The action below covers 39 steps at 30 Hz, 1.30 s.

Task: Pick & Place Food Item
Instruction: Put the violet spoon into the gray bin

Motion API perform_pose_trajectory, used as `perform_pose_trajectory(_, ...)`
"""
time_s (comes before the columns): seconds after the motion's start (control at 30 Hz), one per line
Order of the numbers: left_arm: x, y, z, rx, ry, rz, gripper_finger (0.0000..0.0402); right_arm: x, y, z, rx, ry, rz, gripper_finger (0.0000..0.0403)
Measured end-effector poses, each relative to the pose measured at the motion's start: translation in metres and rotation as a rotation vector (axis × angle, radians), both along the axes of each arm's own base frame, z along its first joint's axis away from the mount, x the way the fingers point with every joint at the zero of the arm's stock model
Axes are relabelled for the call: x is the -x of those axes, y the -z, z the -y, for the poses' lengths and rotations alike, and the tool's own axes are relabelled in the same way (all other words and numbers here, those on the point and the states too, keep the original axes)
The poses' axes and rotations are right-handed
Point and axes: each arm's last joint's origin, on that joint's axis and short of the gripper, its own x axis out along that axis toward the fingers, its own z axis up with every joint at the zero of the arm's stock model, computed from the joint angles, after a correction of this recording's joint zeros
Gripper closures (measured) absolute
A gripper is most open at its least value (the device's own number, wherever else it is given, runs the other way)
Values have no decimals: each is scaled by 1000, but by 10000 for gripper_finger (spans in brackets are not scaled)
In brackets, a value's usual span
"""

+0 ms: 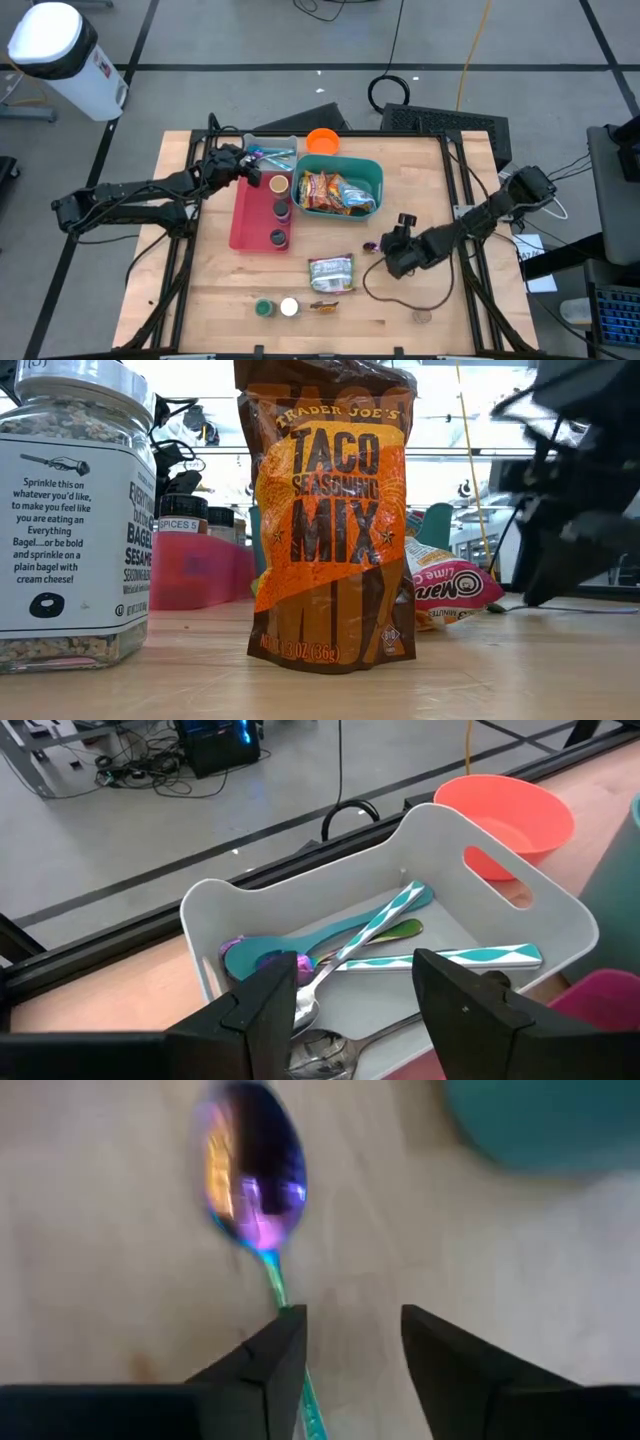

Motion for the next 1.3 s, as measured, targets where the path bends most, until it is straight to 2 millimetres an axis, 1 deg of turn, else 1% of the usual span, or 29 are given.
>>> perform_pose_trajectory(0.1, 0, 0, 0, 3, -2, 2, 194, 2, 14, 15, -123, 46, 13, 233)
perform_pose_trajectory(0.17, 0, 0, 0, 4, -3, 2, 194, 5, 22, 21, -171, 61, 23, 235)
perform_pose_trajectory(0.3, 0, 1, 0, 6, -3, -2, 194, 11, 31, 27, -218, 72, -13, 253)
perform_pose_trajectory(0.4, 0, 1, 0, 6, -3, -2, 194, 13, 30, 27, -225, 71, -18, 270)
perform_pose_trajectory(0.57, 0, 1, 0, 7, -3, -3, 195, 8, 16, 27, -200, 72, 112, 282)
perform_pose_trajectory(0.7, 1, 1, 0, 9, -3, -7, 194, 11, 4, 26, -212, 44, 162, 276)
perform_pose_trajectory(0.83, 1, 1, 0, 10, -3, -8, 194, 12, -5, 18, -222, -23, 216, 260)
perform_pose_trajectory(0.97, 1, 1, 0, 10, -4, -8, 195, 14, -3, 12, -209, -50, 207, 244)
perform_pose_trajectory(1.07, 1, 1, 0, 12, -4, -6, 194, 14, 3, 10, -195, -56, 181, 238)
perform_pose_trajectory(1.2, 0, 1, 1, 15, 4, -4, 195, 10, 13, 9, -185, -54, 157, 237)
perform_pose_trajectory(1.3, 0, 1, 1, 22, -1, 3, 194, 8, 18, 7, -201, -74, 123, 245)
